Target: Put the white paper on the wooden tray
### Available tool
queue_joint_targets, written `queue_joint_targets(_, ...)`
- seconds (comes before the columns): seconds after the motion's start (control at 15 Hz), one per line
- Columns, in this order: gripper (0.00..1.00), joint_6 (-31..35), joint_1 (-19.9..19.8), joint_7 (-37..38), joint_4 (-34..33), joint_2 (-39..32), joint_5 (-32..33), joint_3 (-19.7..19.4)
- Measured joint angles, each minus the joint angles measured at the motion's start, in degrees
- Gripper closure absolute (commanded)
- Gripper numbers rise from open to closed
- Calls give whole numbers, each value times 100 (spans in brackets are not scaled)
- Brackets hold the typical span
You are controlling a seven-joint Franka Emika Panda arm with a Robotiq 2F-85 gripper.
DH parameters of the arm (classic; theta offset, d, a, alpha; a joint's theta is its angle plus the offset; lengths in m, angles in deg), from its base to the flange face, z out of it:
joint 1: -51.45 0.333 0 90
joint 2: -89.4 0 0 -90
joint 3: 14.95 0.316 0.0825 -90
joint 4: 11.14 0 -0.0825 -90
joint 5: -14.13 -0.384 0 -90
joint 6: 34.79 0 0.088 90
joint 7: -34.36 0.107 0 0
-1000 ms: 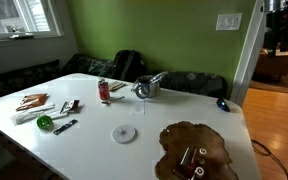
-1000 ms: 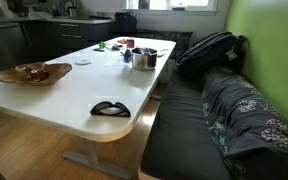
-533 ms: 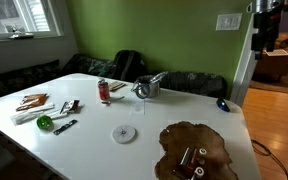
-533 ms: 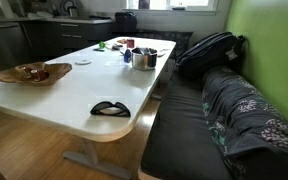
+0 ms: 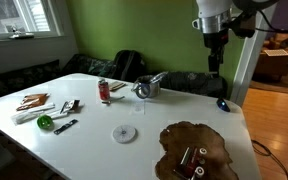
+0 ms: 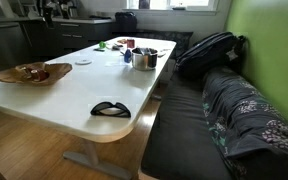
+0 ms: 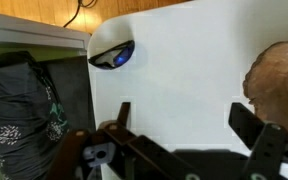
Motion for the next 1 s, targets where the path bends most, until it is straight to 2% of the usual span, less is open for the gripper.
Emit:
queue_joint_targets(0.6, 0, 86, 21, -54, 15, 99, -19, -208)
queue_joint_targets(0.8, 0, 1169, 25, -287, 58, -34, -260, -359)
queue_joint_targets(1.0, 0, 2478, 21, -1116, 25, -562, -924, -638)
